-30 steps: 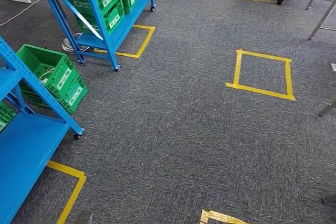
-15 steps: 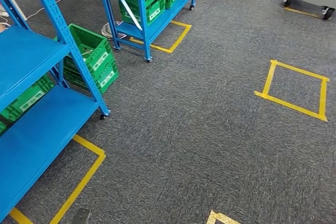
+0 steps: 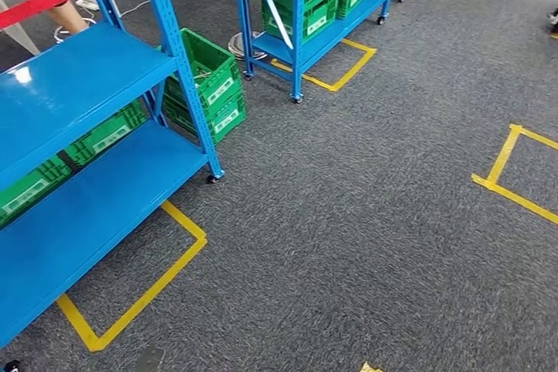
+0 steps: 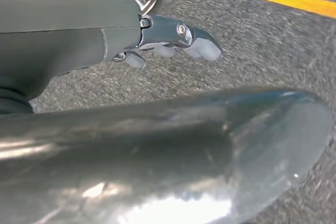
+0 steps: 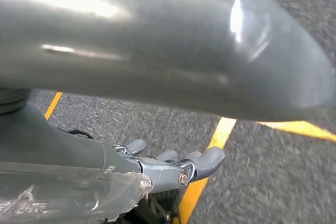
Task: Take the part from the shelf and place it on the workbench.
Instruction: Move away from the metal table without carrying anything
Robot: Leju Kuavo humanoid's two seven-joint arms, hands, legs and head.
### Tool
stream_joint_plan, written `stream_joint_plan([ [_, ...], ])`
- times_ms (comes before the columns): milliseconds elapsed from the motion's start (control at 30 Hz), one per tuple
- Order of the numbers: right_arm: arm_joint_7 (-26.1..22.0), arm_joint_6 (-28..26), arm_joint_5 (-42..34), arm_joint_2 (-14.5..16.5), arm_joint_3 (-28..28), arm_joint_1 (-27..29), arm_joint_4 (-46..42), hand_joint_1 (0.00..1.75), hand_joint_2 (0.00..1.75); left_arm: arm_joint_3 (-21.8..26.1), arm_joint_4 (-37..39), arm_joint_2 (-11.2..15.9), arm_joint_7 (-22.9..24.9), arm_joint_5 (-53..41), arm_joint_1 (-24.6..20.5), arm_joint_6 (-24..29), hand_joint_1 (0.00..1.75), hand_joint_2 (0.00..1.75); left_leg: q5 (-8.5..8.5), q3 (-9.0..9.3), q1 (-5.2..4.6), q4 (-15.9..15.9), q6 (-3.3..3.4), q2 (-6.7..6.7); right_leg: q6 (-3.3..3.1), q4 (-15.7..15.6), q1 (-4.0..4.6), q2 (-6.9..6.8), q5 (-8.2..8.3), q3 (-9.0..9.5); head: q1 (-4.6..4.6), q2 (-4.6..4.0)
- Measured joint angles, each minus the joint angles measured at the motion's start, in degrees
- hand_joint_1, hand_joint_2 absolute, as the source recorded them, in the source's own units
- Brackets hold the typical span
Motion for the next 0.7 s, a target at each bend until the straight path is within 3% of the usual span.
stream_joint_plan([
  [67, -0.01, 0.10, 0.00, -0.04, -0.17, -0.11, -0.01, 0.00, 0.00, -0.05, 0.00, -0.05, -0.33, -0.01, -0.05, 0.07, 0.00, 0.00, -0.71, 2.36, -0.60, -3.66, 0.92, 1.68, 0.78, 0.13, 0.11, -1.35, -0.86, 1.24, 0.06, 0.00],
  [133, -0.02, 0.35, 0.00, -0.09, -0.21, -0.54, -0.04, 0.00, 0.00, -0.10, 0.01, -0.11, -0.50, -0.02, -0.04, 0.34, 0.00, 0.00, -2.09, 3.02, -0.60, -4.33, 1.92, 0.49, 1.67, 1.00, 0.02, -1.81, -0.96, 1.99, 0.13, 0.00],
  [167, -0.02, 0.54, -0.01, -0.14, -0.22, -0.77, -0.06, 0.00, 0.00, -0.09, 0.01, -0.11, -0.55, -0.01, -0.02, 0.59, 0.00, 0.00, -2.53, 3.57, -0.44, -4.54, 2.38, -0.27, 2.02, 2.44, -0.13, -0.75, -0.72, 1.67, 0.23, -0.01],
  [200, -0.01, 0.71, -0.01, -0.19, -0.24, -0.89, -0.07, 0.00, 0.00, -0.06, 0.01, -0.12, -0.60, 0.02, -0.09, 0.86, 0.00, 0.00, -2.90, 4.28, -0.28, -4.73, 2.79, -0.93, 2.28, 4.86, -0.29, 0.89, -0.60, 0.28, 0.33, -0.01],
  [267, 0.03, 0.96, -0.01, -0.29, -0.30, -0.68, -0.05, 0.00, 0.00, -0.02, 0.01, -0.25, -0.78, 0.08, -0.31, 1.39, 0.00, 0.00, -3.76, 5.75, -0.01, -4.99, 3.38, -2.35, 2.59, 12.26, -0.59, 4.39, -1.41, -4.71, 0.64, -0.02],
  [333, 0.04, 1.03, -0.01, -0.45, -0.44, -0.09, -0.04, 0.00, 0.00, 0.01, 0.02, -0.47, -1.03, 0.12, -0.30, 1.76, 0.00, 0.00, -5.02, 7.27, 0.14, -5.03, 3.55, -4.29, 2.95, 18.24, -0.72, 5.43, -4.32, -10.65, 0.91, -0.02],
  [400, 0.02, 1.05, -0.02, -0.64, -0.58, 0.47, -0.04, 0.00, 0.00, 0.09, 0.02, -0.56, -1.51, 0.43, 0.01, 2.03, 0.00, 0.00, -6.56, 9.41, 0.41, -5.02, 3.33, -6.31, 3.39, 18.32, -0.75, 5.57, -6.47, -14.47, 1.12, -0.02],
  [433, -0.02, 1.05, -0.02, -0.70, -0.62, 0.69, -0.04, 0.00, 0.00, 0.16, 0.02, -0.58, -1.83, 0.64, 0.15, 2.14, 0.00, 0.00, -7.41, 10.61, 0.60, -5.02, 3.11, -7.25, 3.63, 16.23, -0.80, 5.80, -5.66, -15.34, 1.19, -0.02],
  [467, -0.08, 1.05, -0.02, -0.73, -0.63, 0.94, -0.03, 0.00, 0.00, 0.24, 0.02, -0.59, -2.18, 0.89, 0.27, 2.25, 0.00, 0.00, -8.31, 11.68, 0.77, -5.03, 2.84, -8.08, 3.90, 13.20, -0.96, 6.51, -2.64, -15.75, 1.31, -0.02],
  [533, -0.30, 1.04, 0.06, -0.77, -0.66, 1.34, 0.08, 0.00, 0.00, 0.43, 0.06, -0.66, -2.93, 1.39, 0.35, 2.49, 0.00, 0.00, -10.04, 13.08, 0.98, -4.66, 2.09, -9.60, 3.75, 7.27, -1.33, 8.58, 6.46, -16.26, 1.79, -0.03],
  [567, -0.44, 1.02, 0.12, -0.78, -0.67, 1.32, 0.11, 0.00, 0.00, 0.58, 0.08, -0.68, -3.35, 1.68, 0.38, 2.67, 0.00, 0.00, -10.69, 13.38, 1.11, -4.71, 1.65, -10.20, 3.35, 5.81, -1.37, 9.27, 9.78, -16.40, 1.94, -0.03],
  [600, -0.59, 1.01, 0.07, -0.79, -0.68, 1.16, 0.13, 0.00, 0.00, 0.79, 0.10, -0.73, -3.76, 1.91, 0.38, 2.88, 0.00, 0.00, -10.88, 13.50, 1.26, -4.67, 1.17, -10.64, 2.70, 5.26, -1.26, 9.31, 11.20, -16.46, 2.05, -0.03],
  [633, -0.70, 1.01, -0.03, -0.78, -0.69, 0.89, 0.10, 0.00, 0.00, 1.02, 0.10, -0.77, -4.16, 2.11, 0.38, 3.10, 0.00, 0.00, -10.60, 13.26, 1.37, -4.58, 0.68, -10.87, 2.06, 5.45, -1.12, 8.84, 10.87, -16.10, 2.02, -0.02],
  [700, -0.83, 1.04, -0.37, -0.76, -0.70, 0.70, 0.05, 0.00, 0.00, 1.42, 0.11, -0.84, -4.67, 2.27, 0.26, 3.47, 0.00, 0.00, -9.13, 11.44, 1.27, -1.45, -0.18, -8.59, 1.06, 4.49, -1.15, 7.61, 10.29, -14.99, 1.92, -0.02],
])
